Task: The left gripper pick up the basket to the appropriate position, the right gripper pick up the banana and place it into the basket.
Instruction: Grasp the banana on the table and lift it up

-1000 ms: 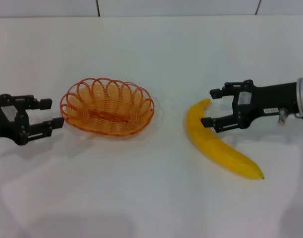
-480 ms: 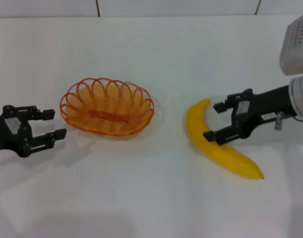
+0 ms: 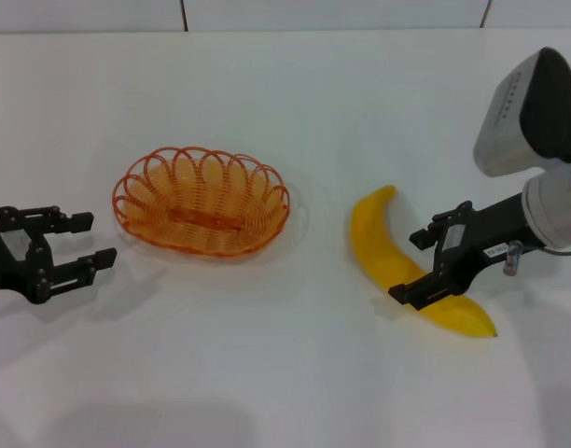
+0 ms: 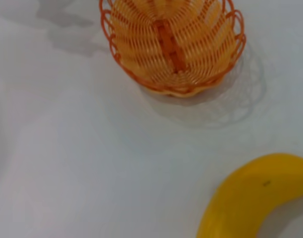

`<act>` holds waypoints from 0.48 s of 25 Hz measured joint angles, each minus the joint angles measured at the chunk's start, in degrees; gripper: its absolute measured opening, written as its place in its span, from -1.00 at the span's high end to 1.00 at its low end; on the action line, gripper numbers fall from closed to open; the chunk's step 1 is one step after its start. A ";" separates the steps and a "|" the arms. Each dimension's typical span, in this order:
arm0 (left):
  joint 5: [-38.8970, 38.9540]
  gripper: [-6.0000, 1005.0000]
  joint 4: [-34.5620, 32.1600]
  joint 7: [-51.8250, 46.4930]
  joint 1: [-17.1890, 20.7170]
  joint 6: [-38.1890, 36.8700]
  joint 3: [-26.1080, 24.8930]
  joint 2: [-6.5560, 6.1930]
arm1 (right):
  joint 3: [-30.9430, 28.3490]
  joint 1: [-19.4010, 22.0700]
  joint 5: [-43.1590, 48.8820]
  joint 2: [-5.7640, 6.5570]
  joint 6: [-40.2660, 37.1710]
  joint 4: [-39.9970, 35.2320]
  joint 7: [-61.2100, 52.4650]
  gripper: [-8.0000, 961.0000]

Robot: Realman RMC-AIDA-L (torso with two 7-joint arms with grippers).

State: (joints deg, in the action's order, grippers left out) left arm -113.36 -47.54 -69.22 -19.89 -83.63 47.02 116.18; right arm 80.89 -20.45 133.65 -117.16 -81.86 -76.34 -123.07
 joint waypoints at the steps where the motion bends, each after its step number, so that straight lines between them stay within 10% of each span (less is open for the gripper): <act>1: 0.02 -0.13 0.01 0.07 0.09 0.13 0.00 0.02 | 0.25 -0.06 0.03 0.00 0.08 0.12 -0.02 -0.86; 12: -0.37 -0.13 0.08 0.14 -0.13 0.22 -0.01 0.01 | 1.56 -3.11 0.79 0.15 3.73 6.54 -0.04 -0.81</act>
State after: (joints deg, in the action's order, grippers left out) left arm -113.72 -47.46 -69.08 -20.02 -83.41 47.01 116.19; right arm 82.45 -23.56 134.44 -117.01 -78.13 -69.81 -123.12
